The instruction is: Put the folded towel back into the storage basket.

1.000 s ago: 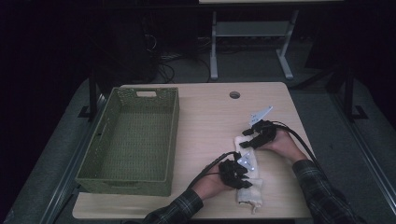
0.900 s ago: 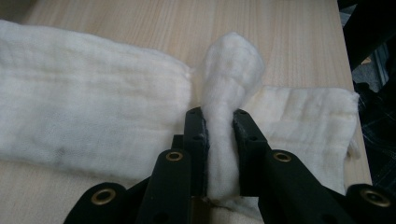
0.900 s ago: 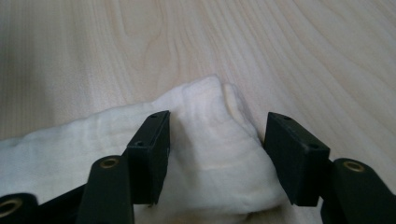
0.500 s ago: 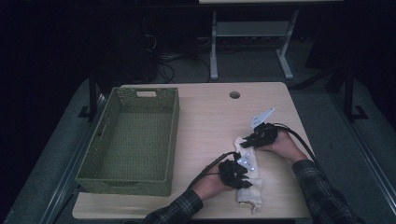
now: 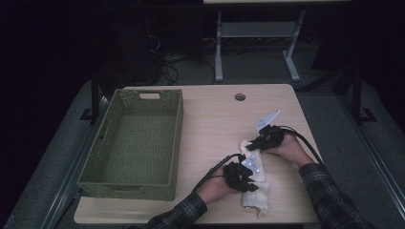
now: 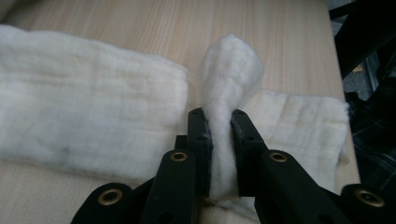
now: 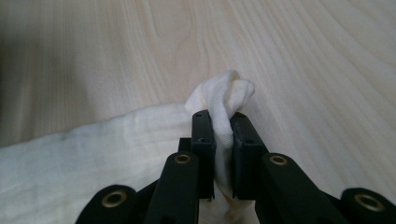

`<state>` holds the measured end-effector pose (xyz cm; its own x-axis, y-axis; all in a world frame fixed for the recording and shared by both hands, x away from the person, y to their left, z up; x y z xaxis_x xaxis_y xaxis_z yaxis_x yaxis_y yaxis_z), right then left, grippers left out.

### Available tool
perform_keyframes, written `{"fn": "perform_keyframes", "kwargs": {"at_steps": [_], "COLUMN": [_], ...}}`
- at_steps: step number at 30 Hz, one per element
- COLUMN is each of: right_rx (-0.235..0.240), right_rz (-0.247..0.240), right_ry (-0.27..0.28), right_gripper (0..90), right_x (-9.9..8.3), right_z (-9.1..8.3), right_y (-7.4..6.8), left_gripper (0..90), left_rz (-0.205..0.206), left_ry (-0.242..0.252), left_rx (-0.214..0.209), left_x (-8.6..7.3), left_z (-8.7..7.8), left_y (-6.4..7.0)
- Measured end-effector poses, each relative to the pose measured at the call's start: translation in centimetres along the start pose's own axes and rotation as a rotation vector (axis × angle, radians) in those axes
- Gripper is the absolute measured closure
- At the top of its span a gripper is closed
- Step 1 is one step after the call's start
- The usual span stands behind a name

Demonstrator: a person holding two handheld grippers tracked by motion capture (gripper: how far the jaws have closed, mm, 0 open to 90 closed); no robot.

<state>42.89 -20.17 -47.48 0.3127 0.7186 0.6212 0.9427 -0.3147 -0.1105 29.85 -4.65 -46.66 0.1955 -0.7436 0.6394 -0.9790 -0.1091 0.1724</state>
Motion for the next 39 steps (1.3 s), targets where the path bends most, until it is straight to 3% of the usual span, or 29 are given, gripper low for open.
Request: {"fn": "perform_keyframes", "kwargs": {"at_steps": [10, 18, 24, 29, 39], "right_rx": [-0.006, -0.012, 0.009, 0.005, 0.016], "right_rz": [-0.022, -0.031, -0.042, -0.077, -0.104], "right_ry": [0.03, 0.065, 0.102, 0.114, 0.145], "right_gripper": [81.3, 81.2, 81.2, 81.1, 81.0], "right_x": [1.6, 3.3, 4.8, 6.3, 9.3], "right_z": [-2.0, -3.9, -4.8, -5.4, -6.1], "right_y": [-0.5, -0.4, -0.7, -0.9, -1.4], "left_gripper": [79.8, 79.7, 79.7, 79.7, 79.7], "left_rz": [-0.015, -0.033, -0.057, -0.06, -0.058], "left_ry": [0.048, 0.093, 0.114, 0.126, 0.144], "left_rx": [0.014, 0.048, 0.082, 0.107, 0.142], "left_x": [1.2, 2.1, 2.7, 3.1, 3.2], "left_z": [-3.1, -6.1, -8.4, -10.4, -13.9], "left_y": [0.1, 0.0, -0.5, -0.9, -1.4]}}
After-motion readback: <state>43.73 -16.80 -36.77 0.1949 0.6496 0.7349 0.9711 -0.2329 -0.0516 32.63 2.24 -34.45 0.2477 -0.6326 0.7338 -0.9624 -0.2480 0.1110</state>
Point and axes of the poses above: each handheld gripper's, and its own axes: z roughly forward along the jaws, x roughly out of its top, y roughly to its right, the point moved 2 cm from there along z, roughly forward along the jaws, and after that the axes turned 1 degree about -y, right-handed, at the moved point
